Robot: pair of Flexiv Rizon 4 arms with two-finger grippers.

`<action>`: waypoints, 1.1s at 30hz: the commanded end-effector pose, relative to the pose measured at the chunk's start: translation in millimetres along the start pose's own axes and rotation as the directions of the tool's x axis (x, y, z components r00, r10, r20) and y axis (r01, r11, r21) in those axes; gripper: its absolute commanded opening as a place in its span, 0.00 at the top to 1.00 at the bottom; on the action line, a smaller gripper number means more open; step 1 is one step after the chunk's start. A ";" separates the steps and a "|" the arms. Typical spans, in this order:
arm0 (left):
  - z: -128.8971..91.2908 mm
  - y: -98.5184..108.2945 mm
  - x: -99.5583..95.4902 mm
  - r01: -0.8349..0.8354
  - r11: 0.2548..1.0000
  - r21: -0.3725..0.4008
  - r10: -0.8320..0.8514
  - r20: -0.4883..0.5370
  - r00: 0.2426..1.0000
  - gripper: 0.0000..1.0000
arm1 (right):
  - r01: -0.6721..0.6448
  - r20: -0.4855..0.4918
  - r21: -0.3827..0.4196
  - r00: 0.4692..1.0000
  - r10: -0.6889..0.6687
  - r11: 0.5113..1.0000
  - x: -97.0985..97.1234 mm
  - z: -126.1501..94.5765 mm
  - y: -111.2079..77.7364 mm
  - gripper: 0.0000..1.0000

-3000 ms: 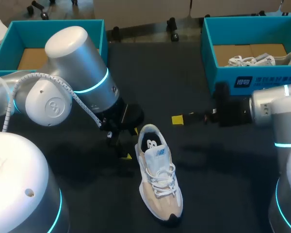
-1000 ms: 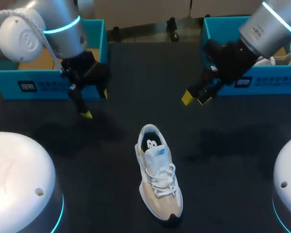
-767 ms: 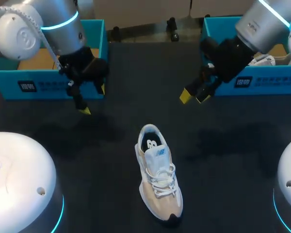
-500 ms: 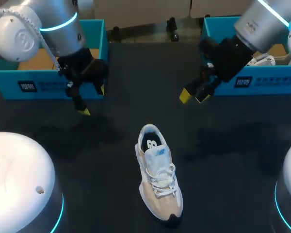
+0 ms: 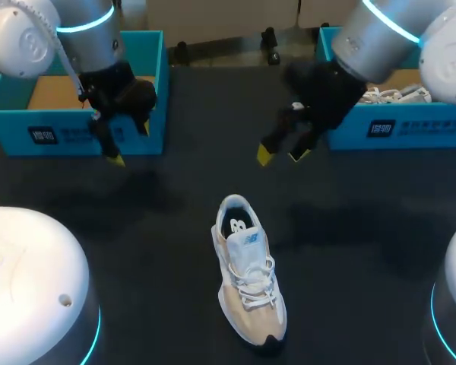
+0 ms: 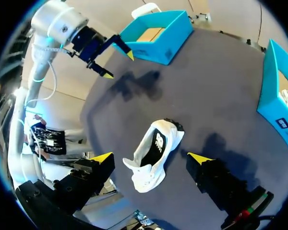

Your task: Take the shoe out of the shoebox, open the shoe tongue, remove and reinsert the insole, then place the shoe into the shoebox

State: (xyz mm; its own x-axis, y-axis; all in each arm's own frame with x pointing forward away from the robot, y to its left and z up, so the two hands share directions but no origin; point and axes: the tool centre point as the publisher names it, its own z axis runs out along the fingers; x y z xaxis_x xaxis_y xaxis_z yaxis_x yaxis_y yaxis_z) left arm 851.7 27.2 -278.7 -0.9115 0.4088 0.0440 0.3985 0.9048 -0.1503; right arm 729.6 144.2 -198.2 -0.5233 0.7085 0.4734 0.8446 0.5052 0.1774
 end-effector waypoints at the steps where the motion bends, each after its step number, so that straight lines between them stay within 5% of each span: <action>1: -4.5 11.4 -10.8 -0.006 1.000 0.011 0.006 -0.028 1.000 0.00 | -0.005 0.065 0.002 0.998 0.005 1.000 13.5 9.7 12.1 0.00; 8: -14.7 27.8 -17.1 -0.046 0.998 0.034 0.048 -0.054 0.997 0.00 | -0.029 0.075 -0.049 0.997 0.033 0.998 28.1 14.8 10.9 0.00; 21: -14.7 27.8 -17.1 -0.046 0.998 0.034 0.048 -0.054 0.997 0.00 | -0.029 0.088 -0.054 0.996 0.034 0.998 30.5 16.2 14.2 0.00; 33: -14.7 27.8 -17.1 -0.046 0.998 0.034 0.048 -0.054 0.997 0.00 | -0.139 0.199 -0.056 0.969 0.148 0.989 52.4 56.7 27.6 0.00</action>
State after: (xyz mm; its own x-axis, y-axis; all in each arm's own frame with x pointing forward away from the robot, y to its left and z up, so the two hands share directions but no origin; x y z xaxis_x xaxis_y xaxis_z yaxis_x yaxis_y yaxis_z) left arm 879.7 47.0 -269.4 -0.8847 0.4577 0.0886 0.4365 0.8799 -0.1876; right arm 715.5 203.5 -208.5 -0.4251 0.8350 0.3492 0.9051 0.3879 0.1743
